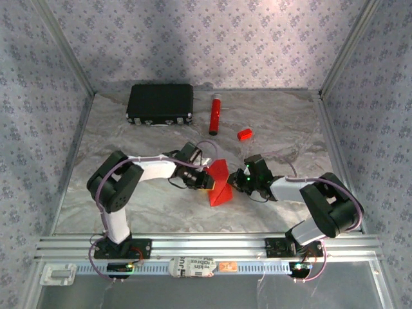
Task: Fold a paper plane with a square sheet of paper (pick it up from the middle)
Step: Turn over the paper at the center of the table.
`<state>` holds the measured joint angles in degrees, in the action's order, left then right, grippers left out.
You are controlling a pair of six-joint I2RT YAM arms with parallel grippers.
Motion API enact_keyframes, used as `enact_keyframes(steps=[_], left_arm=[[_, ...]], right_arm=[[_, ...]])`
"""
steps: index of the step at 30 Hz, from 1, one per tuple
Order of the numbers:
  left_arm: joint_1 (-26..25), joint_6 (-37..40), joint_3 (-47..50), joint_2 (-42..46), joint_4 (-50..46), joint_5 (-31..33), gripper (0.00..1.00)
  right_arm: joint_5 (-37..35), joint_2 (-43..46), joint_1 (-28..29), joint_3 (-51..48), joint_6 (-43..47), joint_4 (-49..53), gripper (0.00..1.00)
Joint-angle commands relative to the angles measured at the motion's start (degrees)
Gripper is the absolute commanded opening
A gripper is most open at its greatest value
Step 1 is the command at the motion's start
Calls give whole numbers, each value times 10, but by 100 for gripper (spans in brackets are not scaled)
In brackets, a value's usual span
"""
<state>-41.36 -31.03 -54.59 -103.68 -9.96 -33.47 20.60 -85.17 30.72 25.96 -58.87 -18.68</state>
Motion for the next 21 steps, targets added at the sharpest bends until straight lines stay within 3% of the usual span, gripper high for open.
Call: enact_keyframes(steps=[1,9,21], left_arm=[[1,-23,11,54,19,30,29],[3,-30,41,163,3,119,38],[30,-22,89,251,22,166,42]], right_arm=[[8,14,-3,-4,14,-7,9],[-27,85,0,6,56,68,5],[-196,214,54,95,179,325,2]])
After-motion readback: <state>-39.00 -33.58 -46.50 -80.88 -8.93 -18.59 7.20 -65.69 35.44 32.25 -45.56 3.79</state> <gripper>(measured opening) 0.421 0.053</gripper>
